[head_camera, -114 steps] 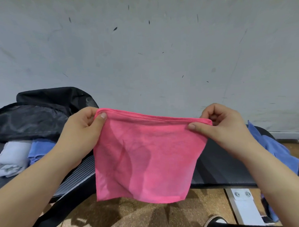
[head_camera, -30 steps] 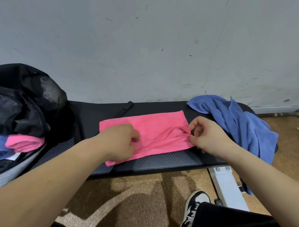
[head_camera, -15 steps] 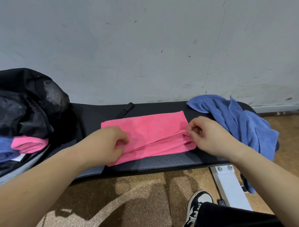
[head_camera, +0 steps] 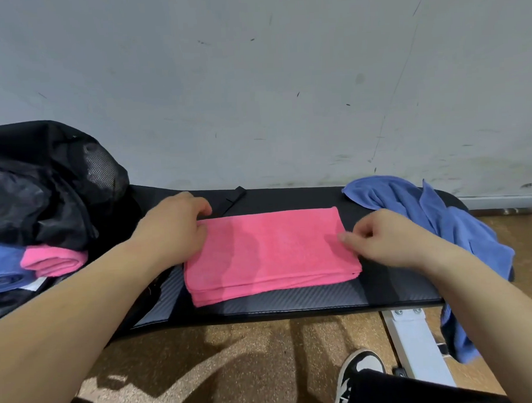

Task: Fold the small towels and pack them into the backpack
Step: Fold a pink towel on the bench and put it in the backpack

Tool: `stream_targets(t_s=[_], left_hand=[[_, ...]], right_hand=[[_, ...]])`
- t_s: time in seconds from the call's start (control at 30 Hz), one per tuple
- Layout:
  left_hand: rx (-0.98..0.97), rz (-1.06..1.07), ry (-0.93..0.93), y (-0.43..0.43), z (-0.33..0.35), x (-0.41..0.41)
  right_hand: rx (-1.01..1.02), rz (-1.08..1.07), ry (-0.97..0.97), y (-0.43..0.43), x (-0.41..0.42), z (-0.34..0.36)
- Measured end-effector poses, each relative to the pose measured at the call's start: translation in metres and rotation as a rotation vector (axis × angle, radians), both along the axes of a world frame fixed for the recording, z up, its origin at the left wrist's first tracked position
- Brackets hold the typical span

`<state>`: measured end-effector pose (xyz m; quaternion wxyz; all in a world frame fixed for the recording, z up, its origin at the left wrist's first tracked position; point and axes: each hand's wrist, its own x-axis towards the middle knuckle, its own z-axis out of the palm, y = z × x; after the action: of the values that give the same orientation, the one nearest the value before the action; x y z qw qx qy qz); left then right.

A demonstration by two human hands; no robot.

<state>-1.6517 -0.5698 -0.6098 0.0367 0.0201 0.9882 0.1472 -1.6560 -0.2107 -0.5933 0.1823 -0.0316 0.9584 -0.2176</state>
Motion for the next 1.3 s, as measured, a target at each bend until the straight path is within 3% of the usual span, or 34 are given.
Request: stream_targets(t_s=[0.13, 0.37, 0.53, 0.7, 0.83, 0.97, 1.13, 1.3], left_hand=[[-0.002, 0.073, -0.152, -0.012, -0.007, -0.010], [0.103, 0.106, -0.198, -0.017, -0.005, -0.004], [0.440, 0.256, -0.174, -0.019, 0.009, 0.005], [0.804, 0.357, -0.073, -0.030, 0.025, 0.012], [0.886, 0.395, 0.102, -0.026, 0.038, 0.025], [0.901, 0.322, 0.175, 0.002, 0.056, 0.041], [1.016, 0.187, 0.123, 0.043, 0.064, 0.060], [1.083, 0.188, 0.081, 0.048, 0.065, 0.061]], right_hand=[[-0.101, -0.204, 0.156, -0.012, -0.017, -0.023], [-0.348, -0.397, 0.017, -0.027, -0.034, -0.041], [-0.484, -0.398, 0.003, -0.034, -0.032, -0.028], [-0.912, -0.521, -0.142, -0.038, -0.027, -0.006], [-1.086, -0.514, -0.290, -0.056, -0.011, 0.015], [-1.182, -0.439, -0.263, -0.097, 0.012, 0.032], [-1.255, -0.354, -0.216, -0.150, 0.038, 0.043], [-1.285, -0.355, -0.190, -0.158, 0.039, 0.049]])
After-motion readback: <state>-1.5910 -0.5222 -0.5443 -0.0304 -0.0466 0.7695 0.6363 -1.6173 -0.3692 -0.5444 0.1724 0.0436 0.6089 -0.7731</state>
